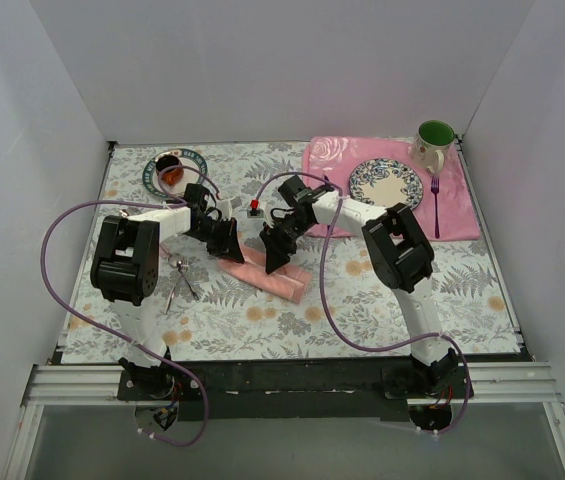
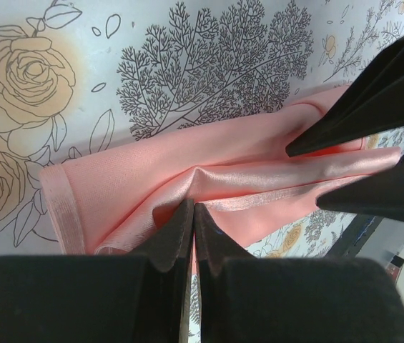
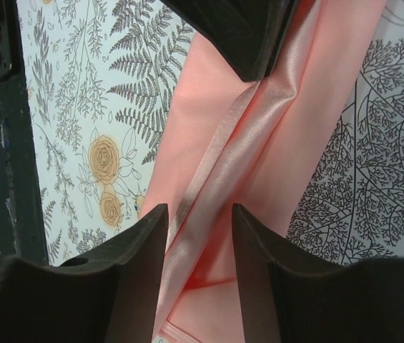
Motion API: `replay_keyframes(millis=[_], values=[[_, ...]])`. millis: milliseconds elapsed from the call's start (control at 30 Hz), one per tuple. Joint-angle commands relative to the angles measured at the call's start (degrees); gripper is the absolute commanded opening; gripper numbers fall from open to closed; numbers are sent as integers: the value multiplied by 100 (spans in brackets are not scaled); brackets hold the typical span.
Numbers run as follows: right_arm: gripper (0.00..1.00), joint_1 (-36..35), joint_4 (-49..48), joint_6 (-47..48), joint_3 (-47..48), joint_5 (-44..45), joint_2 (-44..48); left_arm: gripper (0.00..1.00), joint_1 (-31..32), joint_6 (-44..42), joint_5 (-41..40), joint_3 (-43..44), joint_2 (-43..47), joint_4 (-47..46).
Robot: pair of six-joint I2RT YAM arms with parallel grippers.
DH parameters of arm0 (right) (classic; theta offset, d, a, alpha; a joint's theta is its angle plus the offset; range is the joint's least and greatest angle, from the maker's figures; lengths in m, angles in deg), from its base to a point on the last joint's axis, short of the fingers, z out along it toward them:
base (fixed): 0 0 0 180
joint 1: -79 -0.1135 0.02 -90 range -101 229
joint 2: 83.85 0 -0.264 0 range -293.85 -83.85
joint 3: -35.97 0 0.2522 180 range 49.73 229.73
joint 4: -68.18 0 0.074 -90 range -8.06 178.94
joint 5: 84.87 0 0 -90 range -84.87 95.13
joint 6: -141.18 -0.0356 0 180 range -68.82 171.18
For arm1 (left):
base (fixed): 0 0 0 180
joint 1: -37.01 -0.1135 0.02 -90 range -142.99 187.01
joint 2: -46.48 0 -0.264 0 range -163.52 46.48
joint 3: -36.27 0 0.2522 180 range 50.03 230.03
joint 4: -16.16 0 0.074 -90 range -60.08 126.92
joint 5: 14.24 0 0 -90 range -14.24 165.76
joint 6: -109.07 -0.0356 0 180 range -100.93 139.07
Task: Fold the napkin into a case and place the utensils inside
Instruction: Fold the 2/3-rectangle-folded napkin into the folded napkin.
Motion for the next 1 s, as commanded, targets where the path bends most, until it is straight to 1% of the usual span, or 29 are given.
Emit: replay_keyframes(millis=[0,33,100,167,233,400,500,600,633,667,733,767,933,967], values=[[47,-30,-9,82,15,8,-114,0,18,53,40,32,226,-81],[46,-30,18,126,23,8,-141,0,18,62,40,23,227,-99],[41,-30,44,170,32,-9,-185,0,18,62,40,5,244,-90],[35,-30,97,214,58,-141,-176,0,18,79,23,-12,271,-116],[33,-30,141,232,50,-342,-150,0,18,88,-12,-12,279,-134],[38,-39,475,380,225,-791,-79,0,18,149,-13,-65,314,-160],[37,-30,554,398,234,-836,-114,0,18,158,5,-83,332,-187],[36,-30,624,442,296,-678,-237,0,18,193,40,-83,394,-204],[34,-30,598,399,313,-573,-272,0,18,202,75,-91,420,-213],[24,-30,520,346,322,-537,-316,0,18,211,101,-109,481,-230],[12,-30,457,302,392,-458,-430,0,18,176,189,-197,578,-248],[2,-13,492,311,436,-449,-483,0,18,167,207,-240,683,-266],[1,49,651,355,551,-536,-659,0,-26,-60,487,-434,1061,-450],[1,58,642,346,525,-537,-659,2,-61,-114,610,-478,1157,-494]])
